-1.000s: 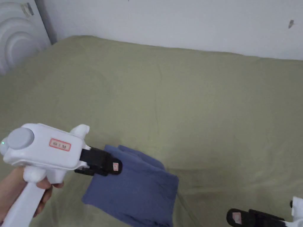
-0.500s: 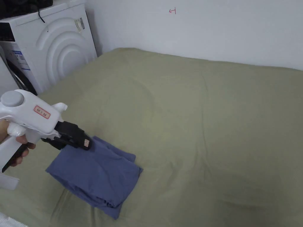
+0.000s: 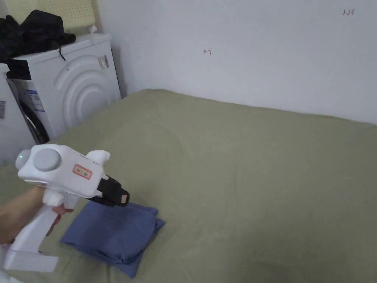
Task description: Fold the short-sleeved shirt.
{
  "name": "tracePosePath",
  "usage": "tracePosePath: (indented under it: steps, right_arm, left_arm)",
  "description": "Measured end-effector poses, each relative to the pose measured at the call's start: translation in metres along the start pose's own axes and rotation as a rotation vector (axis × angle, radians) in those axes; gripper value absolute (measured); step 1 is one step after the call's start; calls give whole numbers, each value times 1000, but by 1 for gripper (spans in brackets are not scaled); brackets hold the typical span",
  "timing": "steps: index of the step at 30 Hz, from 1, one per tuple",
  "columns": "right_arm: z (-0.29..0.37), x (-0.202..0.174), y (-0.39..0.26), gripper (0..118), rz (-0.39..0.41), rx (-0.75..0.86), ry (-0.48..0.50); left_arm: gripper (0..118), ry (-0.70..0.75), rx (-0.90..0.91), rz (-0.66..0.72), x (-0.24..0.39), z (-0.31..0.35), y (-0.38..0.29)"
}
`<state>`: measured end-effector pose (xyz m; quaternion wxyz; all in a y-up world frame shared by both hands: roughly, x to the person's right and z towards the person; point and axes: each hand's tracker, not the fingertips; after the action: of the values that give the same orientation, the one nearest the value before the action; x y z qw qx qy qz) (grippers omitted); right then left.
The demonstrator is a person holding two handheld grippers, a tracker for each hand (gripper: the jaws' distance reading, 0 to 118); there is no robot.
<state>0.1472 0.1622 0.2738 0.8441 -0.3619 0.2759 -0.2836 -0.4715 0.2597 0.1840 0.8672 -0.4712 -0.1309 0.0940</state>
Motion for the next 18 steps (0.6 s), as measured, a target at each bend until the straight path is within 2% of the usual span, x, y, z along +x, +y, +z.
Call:
tracePosePath:
  steps: [1,2,4,7,9,11,13,14,16,18]
  right_arm:
    - [9,-6,3,0,14,33,-15]
    - [20,-13,7,0,36,72,-59]
    - [39,-34,14,0,136,159,-174]
    - [62,-76,23,0,349,272,-438]
    - [74,-102,23,0,424,369,-589]
    - [85,-127,18,0,523,495,-679]
    - [95,-145,9,0,619,609,-771]
    - [99,-148,7,0,633,651,-782]
    - [112,-156,2,0,598,654,-750]
    - [125,-161,0,0,577,648,-744]
  left_arm:
    - [1,50,70,-4,27,1,-7]
    - [1,-1,119,20,51,2,-12]
    - [1,-98,224,66,104,5,-24]
    - [1,38,391,-72,206,10,-49]
    - [1,87,481,-112,258,8,-63]
    - [2,110,621,-146,305,13,-77]
    - [2,206,753,-182,347,13,-90]
    - [2,214,778,-166,363,16,-94]
    - [2,145,796,-145,382,26,-100]
    - [3,133,783,-226,394,34,-109]
